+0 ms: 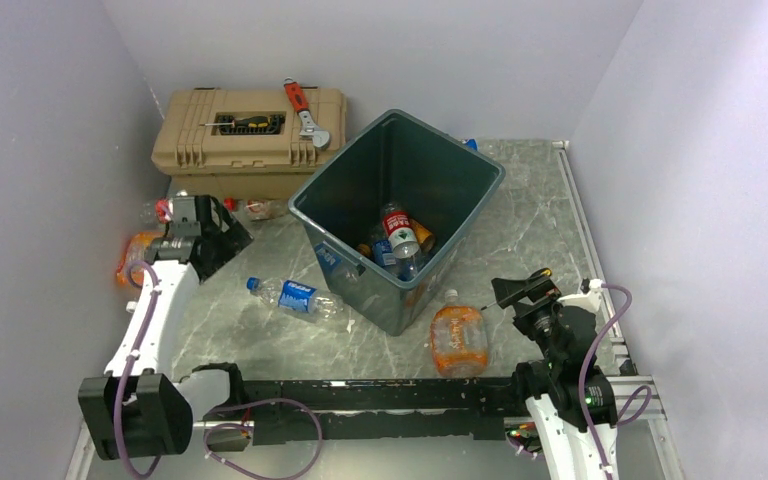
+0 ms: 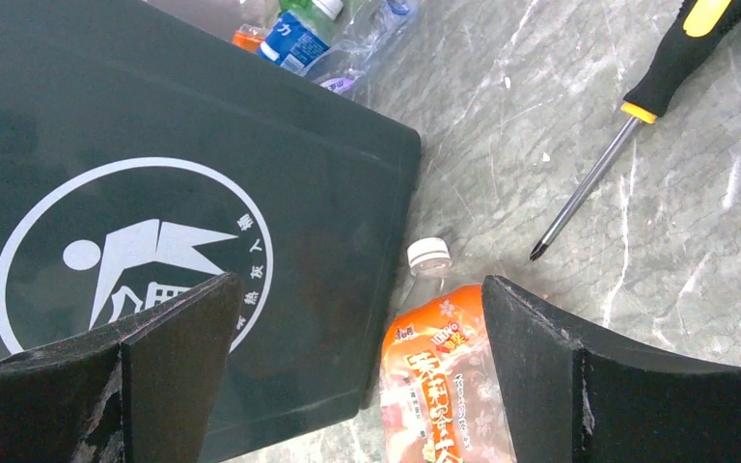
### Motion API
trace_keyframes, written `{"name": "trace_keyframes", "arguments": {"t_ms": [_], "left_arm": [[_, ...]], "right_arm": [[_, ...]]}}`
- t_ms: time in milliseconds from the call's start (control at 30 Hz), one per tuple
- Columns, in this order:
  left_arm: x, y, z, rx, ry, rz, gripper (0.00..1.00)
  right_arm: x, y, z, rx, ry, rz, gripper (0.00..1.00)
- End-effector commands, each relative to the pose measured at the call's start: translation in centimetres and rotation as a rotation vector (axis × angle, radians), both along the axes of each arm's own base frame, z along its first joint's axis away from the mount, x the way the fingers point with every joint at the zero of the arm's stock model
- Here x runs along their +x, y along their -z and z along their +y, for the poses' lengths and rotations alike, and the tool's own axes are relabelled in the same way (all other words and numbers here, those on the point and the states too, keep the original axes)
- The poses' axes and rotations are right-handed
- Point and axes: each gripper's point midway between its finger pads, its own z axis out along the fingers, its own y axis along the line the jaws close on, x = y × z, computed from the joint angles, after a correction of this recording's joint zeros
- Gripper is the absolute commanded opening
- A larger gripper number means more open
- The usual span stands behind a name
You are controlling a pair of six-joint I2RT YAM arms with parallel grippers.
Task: Put the plastic bottles in the bin
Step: Pick up the plastic bottle at the center of the board.
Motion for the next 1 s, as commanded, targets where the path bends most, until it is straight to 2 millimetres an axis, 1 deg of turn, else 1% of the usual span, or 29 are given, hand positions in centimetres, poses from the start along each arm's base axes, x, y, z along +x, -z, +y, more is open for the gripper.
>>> {"name": "trace_keyframes", "arguments": {"t_ms": [0, 67, 200, 267, 367, 467, 533, 667, 967], "left_arm": [[-1.2, 1.6, -2.9, -0.233, -0.088, -0.029, 0.99], [-2.1, 2.7, -3.6, -0.321, -0.161, -0.029, 1.00], [-2.9, 3.8, -5.0, -0.491, -0.290, -0.031, 0.99], [-3.8, 4.5, -5.2, -0.521, -0.377, 0.037, 0.99], [-4.5, 4.8, -5.7, -0.531, -0.440, 0.143, 1.00], [-5.0, 4.9, -7.5, -0.525, -0.437, 0.230, 1.00], [-5.3, 5.3, -8.3, -0.489, -0.440, 0.254, 0.99], [-5.8, 6.3, -9.9, -0.481, -0.440, 0.272, 0.99], [-5.4, 8.9, -11.6, -0.491, -0.433, 0.346, 0.99]], "right_arm": [[-0.9, -3.3, 0.4, 0.003, -0.036, -0.175, 0.99], [-0.9, -3.2, 0.4, 0.003, -0.038, -0.177, 0.99], [-0.8, -3.1, 0.4, 0.006, -0.037, -0.171, 0.99], [-0.9, -3.0, 0.4, 0.008, -0.037, -0.170, 0.99], [-0.8, -2.9, 0.5, 0.010, -0.036, -0.165, 0.99], [-0.7, -2.8, 0.5, 0.014, -0.035, -0.164, 0.99], [-0.6, -2.7, 0.5, 0.019, -0.033, -0.161, 0.99], [-0.6, -2.6, 0.5, 0.018, -0.034, -0.156, 0.98], [-0.7, -2.5, 0.5, 0.019, -0.033, -0.153, 0.98]]}}
